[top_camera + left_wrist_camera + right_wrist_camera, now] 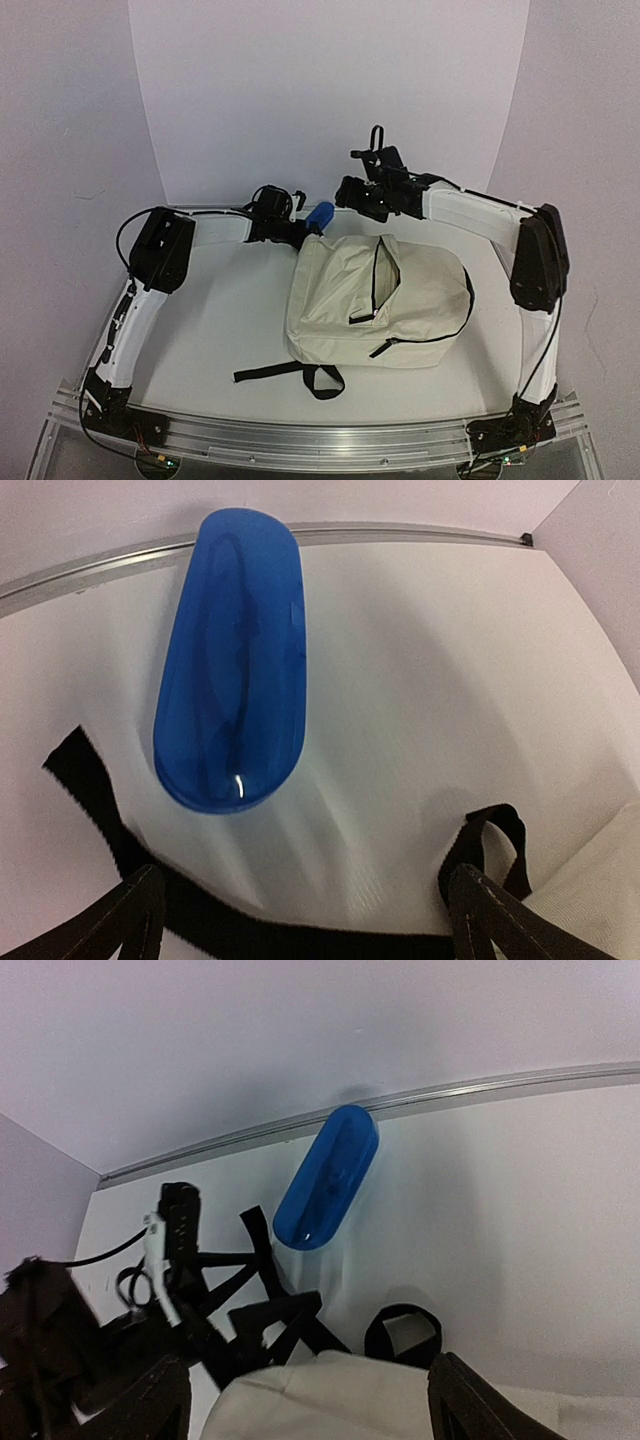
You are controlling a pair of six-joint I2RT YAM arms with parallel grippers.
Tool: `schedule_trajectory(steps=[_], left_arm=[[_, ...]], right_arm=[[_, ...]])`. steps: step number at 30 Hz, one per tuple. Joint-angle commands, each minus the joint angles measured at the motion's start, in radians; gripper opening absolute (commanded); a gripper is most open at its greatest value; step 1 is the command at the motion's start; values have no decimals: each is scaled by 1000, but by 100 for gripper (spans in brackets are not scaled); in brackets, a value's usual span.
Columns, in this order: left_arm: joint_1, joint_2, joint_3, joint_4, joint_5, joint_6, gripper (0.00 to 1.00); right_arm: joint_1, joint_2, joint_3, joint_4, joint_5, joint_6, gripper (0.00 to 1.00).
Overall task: Pack the student bag
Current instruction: Move the stationery to the center of the board.
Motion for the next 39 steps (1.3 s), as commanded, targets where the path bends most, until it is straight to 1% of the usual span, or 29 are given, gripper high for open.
schedule_trajectory(steps=[1, 3, 4, 5, 7, 11, 12, 17, 25, 30, 35, 37, 39], left_arm=[[22, -208, -118, 51, -1, -85, 99], [33, -278, -204, 79, 7, -117, 99], [36, -295, -222, 84, 13, -122, 99], [41, -326, -250, 81, 14, -129, 99], [52, -362, -286, 69, 18, -146, 99], [76, -413, -356, 93, 57, -186, 99], [88, -417, -366, 92, 75, -199, 99], [112, -416, -356, 59, 97, -206, 99], [136, -395, -347, 39, 107, -196, 99], [147, -371, -352, 64, 124, -197, 99], [170, -280, -275, 84, 202, -197, 99], [178, -237, -230, 81, 248, -206, 99], [181, -215, -204, 85, 264, -222, 99]], right_arm=[[-36, 187, 168, -12, -89, -69, 83], [-54, 275, 249, -10, -113, -93, 89], [-56, 286, 270, -10, -124, -100, 90], [-66, 338, 323, -9, -144, -117, 93], [-78, 398, 374, -8, -175, -138, 96], [-94, 493, 461, 15, -233, -169, 98], [-99, 539, 499, 31, -265, -176, 98], [-119, 656, 589, 86, -326, -168, 98], [-125, 729, 593, 270, -431, -143, 98], [-125, 784, 615, 369, -476, -99, 98], [-130, 865, 719, 422, -564, -26, 98], [-129, 878, 723, 443, -589, 3, 98], [-130, 886, 723, 455, -603, 28, 98]])
